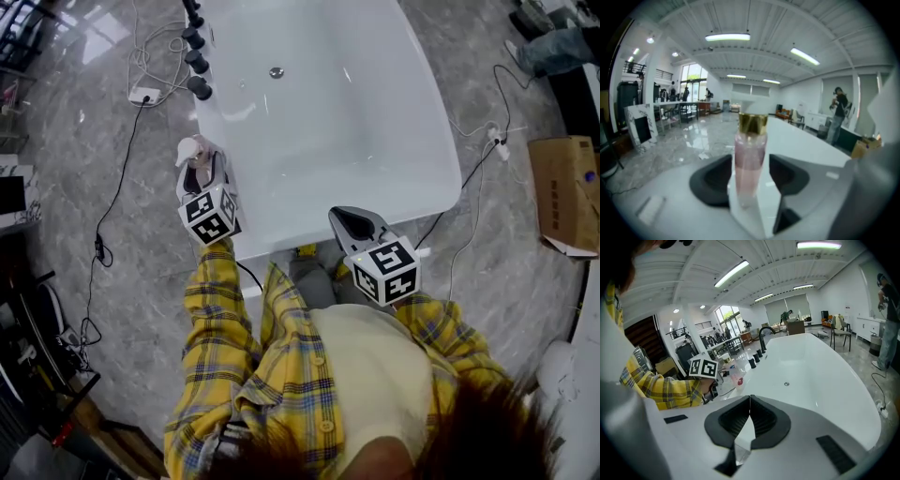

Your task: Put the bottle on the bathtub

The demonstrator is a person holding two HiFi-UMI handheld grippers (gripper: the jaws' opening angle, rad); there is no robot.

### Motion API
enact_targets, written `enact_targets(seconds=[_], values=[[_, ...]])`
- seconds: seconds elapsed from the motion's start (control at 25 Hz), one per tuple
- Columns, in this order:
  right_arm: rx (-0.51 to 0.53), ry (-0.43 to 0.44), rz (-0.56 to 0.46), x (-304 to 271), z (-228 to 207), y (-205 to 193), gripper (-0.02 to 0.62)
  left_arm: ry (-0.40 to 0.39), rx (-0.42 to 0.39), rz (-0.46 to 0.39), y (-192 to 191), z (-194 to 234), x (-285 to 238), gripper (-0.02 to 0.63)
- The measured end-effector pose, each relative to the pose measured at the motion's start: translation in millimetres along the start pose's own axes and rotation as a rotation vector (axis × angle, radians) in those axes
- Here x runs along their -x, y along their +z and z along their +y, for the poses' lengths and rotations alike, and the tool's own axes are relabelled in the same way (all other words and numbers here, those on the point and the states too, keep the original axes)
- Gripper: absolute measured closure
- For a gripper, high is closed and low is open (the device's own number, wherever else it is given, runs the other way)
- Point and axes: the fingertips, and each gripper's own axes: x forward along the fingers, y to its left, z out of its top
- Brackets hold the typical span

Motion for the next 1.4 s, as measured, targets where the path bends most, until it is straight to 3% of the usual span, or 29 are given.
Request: enact_targets(seconds=[0.32, 0.76, 1.2, 1.4], values=[[0.007, 0.014, -0.027, 13, 2, -1, 0.581, 0.032, 0.048, -0.003, -3, 4, 29, 0.367], [0.007, 0.019, -0.069, 37, 1, -3, 0.581, 0.005, 0.078, -0.029, 1, -17, 80, 0.368], [0.001, 0.023, -0.122, 54, -4, 5, 0.581, -0.155, 0.109, -0.092, 26, -80, 136, 0.368], [-0.001, 0.032, -0.139, 59, -4, 8, 0.581, -0.245, 0.058, -0.114, 38, -113, 158, 0.368]])
